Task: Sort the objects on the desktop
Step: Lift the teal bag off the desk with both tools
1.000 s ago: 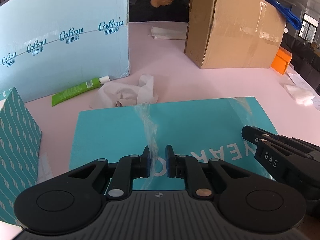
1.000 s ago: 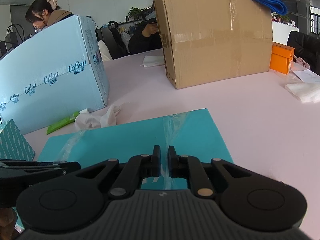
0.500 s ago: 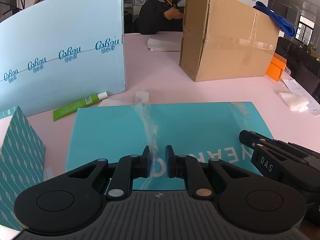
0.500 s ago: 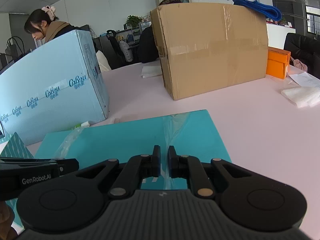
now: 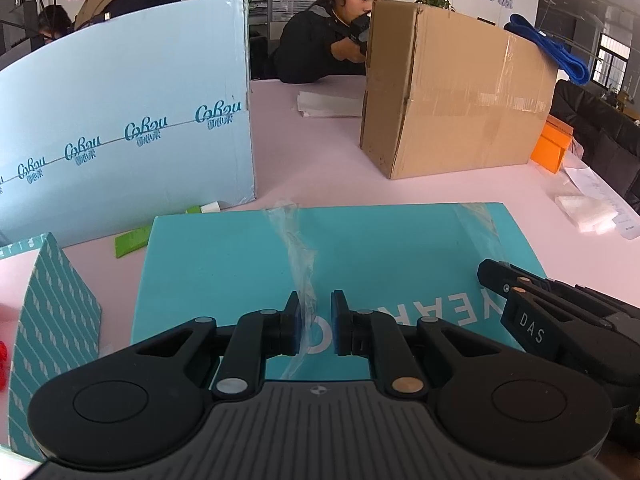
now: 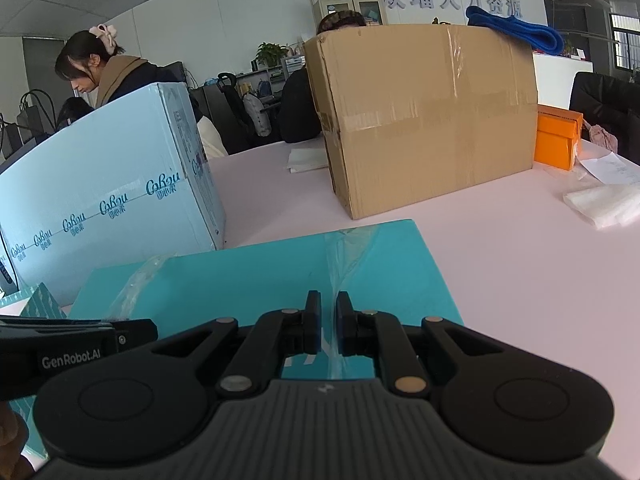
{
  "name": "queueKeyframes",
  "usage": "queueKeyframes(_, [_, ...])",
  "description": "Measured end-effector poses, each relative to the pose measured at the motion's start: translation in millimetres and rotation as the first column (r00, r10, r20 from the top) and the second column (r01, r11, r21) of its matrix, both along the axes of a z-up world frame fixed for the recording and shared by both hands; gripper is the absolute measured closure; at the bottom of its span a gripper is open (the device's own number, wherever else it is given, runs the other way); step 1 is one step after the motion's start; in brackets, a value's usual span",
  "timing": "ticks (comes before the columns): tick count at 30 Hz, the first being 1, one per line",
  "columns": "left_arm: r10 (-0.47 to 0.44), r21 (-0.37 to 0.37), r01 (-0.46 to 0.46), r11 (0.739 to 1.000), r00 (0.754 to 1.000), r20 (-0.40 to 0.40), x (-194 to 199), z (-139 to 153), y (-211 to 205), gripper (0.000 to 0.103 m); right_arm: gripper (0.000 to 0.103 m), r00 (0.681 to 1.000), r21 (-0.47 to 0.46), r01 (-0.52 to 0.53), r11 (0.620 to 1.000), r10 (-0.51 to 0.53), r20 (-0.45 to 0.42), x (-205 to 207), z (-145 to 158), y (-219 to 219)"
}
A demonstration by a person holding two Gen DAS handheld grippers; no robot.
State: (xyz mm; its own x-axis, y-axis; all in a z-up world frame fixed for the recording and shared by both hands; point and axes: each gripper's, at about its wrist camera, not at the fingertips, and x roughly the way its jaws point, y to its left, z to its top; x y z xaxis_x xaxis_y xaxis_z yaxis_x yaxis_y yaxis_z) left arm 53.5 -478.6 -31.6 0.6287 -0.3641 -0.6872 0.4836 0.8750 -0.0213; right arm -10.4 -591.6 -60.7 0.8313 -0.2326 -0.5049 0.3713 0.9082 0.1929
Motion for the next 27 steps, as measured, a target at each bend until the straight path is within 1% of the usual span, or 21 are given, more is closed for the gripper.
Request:
queueKeyframes(16, [0.037, -0.008, -0.037, 0.999, 0.998, 0.057, -1.5, 23.8, 8.3, 0.093, 0.090, 0.998, 0.010, -0.029, 1.000, 0.028, 0.058, 1.5, 15.9, 6.6])
queueKeyframes(27, [0.055, -0.008, -0.055, 0.998, 0.996, 0.068, 2.5, 31.9, 20.7, 0.093, 0.090, 0.996, 0.028, -0.043, 0.999, 0.040, 0.075, 4.5, 22.1, 15.4])
